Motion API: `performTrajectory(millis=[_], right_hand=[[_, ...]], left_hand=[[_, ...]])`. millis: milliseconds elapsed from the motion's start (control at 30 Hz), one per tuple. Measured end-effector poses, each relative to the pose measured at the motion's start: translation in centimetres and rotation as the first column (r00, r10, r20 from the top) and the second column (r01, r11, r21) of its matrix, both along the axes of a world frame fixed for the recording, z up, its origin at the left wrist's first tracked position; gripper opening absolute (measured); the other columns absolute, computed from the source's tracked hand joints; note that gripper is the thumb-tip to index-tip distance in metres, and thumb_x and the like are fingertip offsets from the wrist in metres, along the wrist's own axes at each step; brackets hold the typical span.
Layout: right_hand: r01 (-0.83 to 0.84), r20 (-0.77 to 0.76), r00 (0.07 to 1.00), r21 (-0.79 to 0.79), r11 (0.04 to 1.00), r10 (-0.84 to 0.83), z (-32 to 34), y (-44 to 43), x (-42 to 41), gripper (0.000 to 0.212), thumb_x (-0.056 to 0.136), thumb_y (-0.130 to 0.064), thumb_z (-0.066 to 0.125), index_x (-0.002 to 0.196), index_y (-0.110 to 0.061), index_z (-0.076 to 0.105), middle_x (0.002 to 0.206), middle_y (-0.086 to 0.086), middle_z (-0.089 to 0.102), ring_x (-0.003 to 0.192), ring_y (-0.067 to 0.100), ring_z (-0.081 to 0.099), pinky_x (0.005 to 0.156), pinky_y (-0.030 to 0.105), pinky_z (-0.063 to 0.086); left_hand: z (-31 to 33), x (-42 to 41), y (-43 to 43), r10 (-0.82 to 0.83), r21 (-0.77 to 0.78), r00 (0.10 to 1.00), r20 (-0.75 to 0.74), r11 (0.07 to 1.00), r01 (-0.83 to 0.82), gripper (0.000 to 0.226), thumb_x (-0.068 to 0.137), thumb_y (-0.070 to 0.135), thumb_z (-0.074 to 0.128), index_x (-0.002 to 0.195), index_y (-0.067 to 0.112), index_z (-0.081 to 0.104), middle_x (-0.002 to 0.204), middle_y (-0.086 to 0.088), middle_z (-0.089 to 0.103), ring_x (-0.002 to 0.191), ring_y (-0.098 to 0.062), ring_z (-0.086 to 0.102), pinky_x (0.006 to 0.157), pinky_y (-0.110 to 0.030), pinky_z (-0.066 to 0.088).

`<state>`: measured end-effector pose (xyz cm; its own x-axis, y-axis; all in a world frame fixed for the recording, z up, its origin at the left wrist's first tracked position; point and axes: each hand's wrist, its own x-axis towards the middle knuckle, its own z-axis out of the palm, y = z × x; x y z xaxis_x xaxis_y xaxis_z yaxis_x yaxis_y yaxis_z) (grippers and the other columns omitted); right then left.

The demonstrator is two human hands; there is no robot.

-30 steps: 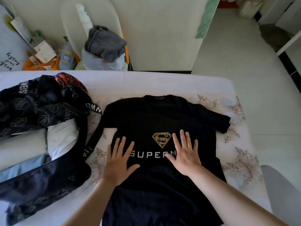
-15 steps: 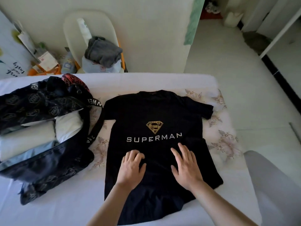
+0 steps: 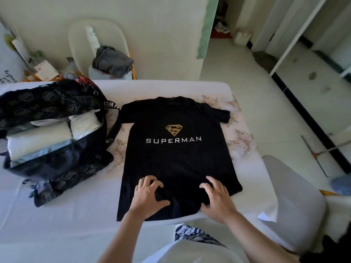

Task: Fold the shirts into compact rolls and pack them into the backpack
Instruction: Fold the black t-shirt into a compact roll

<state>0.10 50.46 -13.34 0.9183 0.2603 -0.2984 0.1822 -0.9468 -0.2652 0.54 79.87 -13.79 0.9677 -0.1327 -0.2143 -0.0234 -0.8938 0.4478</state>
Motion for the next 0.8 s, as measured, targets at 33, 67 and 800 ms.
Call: performTrajectory(millis=[33, 67, 800], right_hand=[[-0.014, -0.033, 0.999, -0.012, 1.0, 0.014, 0.0, -0.1, -0.5, 0.057, 0.078, -0.047, 0.05, 0.133, -0.033, 0.044, 0.158, 0.0, 0.017, 0.148, 0.025, 0.017, 0.121, 0.039, 0.017], [-0.018, -0.056, 0.998, -0.011, 1.0, 0.018, 0.0, -0.1, -0.8, 0.057, 0.079, -0.046, 0.051, 0.133, -0.031, 0.047, 0.159, 0.0, 0.018, 0.148, 0.025, 0.016, 0.121, 0.039, 0.015], [0.181, -0.319, 0.94, 0.152, 0.972, -0.125, 13.2, 1.1, 9.4, 0.031, 0.077, -0.012, 0.047, 0.097, -0.035, 0.055, 0.103, -0.01, 0.059, 0.097, 0.013, 0.057, 0.076, 0.03, 0.046]], left_hand=[[-0.1, -0.8, 0.3, -0.029, 0.003, 0.998, -0.047, 1.0, 0.029, 0.073, 0.059, 0.068, 0.071, 0.125, 0.041, 0.053, 0.139, 0.013, 0.03, 0.134, -0.015, 0.022, 0.112, -0.038, 0.026], [-0.3, -1.5, 0.5, -0.057, 0.009, 0.995, -0.081, 0.998, 0.058, 0.078, 0.058, 0.066, 0.072, 0.129, 0.043, 0.051, 0.143, 0.013, 0.026, 0.138, -0.015, 0.017, 0.115, -0.038, 0.021], [11.0, 9.8, 3.3, -0.191, -0.085, 0.937, -0.292, 0.981, 0.174, 0.017, 0.1, 0.026, 0.051, 0.107, 0.018, 0.066, 0.101, 0.006, 0.063, 0.096, -0.012, 0.057, 0.078, -0.024, 0.038]])
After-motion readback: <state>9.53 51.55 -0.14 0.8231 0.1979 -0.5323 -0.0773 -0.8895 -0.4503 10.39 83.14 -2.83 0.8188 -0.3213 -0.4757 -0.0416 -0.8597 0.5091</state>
